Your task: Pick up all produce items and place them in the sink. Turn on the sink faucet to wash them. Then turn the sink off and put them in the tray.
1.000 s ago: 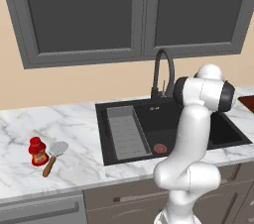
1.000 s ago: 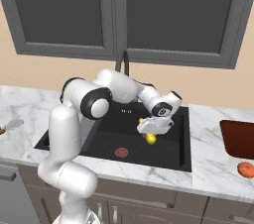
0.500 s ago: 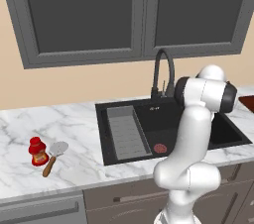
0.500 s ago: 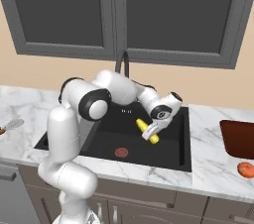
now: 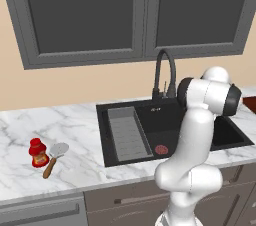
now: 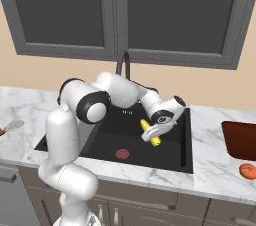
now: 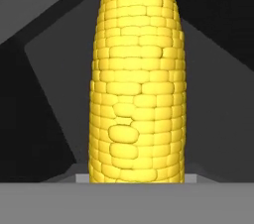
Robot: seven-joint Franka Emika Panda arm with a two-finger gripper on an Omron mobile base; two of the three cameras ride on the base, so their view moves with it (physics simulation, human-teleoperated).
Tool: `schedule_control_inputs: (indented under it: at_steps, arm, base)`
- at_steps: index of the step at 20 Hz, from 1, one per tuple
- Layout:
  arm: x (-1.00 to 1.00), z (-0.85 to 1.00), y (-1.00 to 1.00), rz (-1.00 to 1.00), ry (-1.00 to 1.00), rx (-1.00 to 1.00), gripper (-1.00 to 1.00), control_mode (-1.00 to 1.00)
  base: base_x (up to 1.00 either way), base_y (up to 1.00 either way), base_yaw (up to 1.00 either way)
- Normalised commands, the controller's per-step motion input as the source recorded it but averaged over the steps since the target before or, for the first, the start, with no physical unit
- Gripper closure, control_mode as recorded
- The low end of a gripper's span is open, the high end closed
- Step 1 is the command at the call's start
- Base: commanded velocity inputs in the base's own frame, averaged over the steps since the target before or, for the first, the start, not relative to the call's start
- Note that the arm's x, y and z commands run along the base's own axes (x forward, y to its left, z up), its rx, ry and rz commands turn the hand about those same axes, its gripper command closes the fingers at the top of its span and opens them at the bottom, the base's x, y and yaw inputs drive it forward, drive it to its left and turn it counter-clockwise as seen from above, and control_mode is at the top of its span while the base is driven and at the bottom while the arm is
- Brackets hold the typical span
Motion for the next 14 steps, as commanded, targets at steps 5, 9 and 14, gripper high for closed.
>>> schedule_control_inputs:
  at_steps: [5, 9, 14]
  arm:
    - [-0.12, 0.16, 0.0, -0.35, 0.0, 0.0, 1.0, -1.0]
    - [-0.05, 0.08, 0.0, -0.37, 0.0, 0.0, 1.0, -1.0]
    - [0.0, 0.0, 0.02, -0.42, 0.0, -0.01, 1.0, -1.0]
  base:
    - [0.0, 0.0, 0.0]
    - [0.0, 0.0, 0.0]
    - [0.0, 0.0, 0.0]
